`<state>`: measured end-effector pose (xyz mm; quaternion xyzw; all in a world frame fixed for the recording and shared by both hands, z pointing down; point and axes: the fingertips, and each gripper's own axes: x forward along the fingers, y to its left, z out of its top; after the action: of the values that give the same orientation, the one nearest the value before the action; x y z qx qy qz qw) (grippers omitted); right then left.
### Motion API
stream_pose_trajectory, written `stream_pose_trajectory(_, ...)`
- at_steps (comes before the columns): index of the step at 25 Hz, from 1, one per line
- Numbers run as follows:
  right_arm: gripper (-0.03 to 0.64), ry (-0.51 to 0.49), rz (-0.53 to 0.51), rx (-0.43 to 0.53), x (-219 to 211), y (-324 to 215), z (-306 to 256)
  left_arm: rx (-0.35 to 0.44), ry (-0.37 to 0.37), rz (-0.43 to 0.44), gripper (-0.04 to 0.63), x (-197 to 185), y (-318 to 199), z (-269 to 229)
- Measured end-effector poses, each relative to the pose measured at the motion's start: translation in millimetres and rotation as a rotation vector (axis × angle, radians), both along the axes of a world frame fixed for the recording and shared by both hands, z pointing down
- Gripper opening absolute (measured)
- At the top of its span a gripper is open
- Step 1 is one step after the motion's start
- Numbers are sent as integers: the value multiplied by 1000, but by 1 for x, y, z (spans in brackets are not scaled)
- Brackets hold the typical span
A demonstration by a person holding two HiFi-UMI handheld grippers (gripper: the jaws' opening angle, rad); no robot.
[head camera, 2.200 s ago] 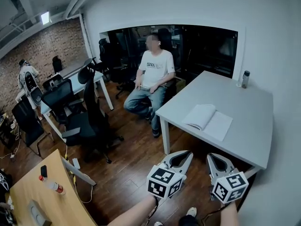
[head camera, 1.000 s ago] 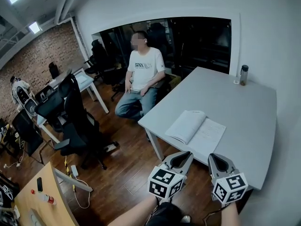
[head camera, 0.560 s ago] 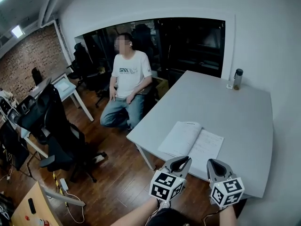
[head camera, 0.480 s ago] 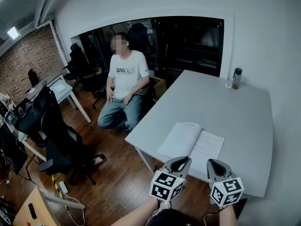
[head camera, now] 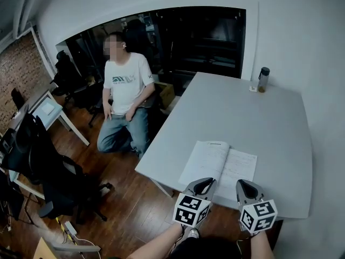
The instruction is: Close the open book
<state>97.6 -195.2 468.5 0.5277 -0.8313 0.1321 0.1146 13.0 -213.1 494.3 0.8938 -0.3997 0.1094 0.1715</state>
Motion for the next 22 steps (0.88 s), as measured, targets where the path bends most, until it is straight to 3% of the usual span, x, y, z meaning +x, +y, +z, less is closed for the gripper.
stream_pose_trajectory(9, 3, 7, -35, -51, -3, -9, 22, -32, -40, -49, 31, -6, -14, 27)
stream_pose_trajectory(18, 3, 37, -80, -128, -11, -11, 59, -147, -86, -43, 34, -18, -15, 74)
stream_pose_trajectory(22, 3, 43, -96, -136, -14, -11, 61, -189, -99, -60, 172, -26, -20, 93)
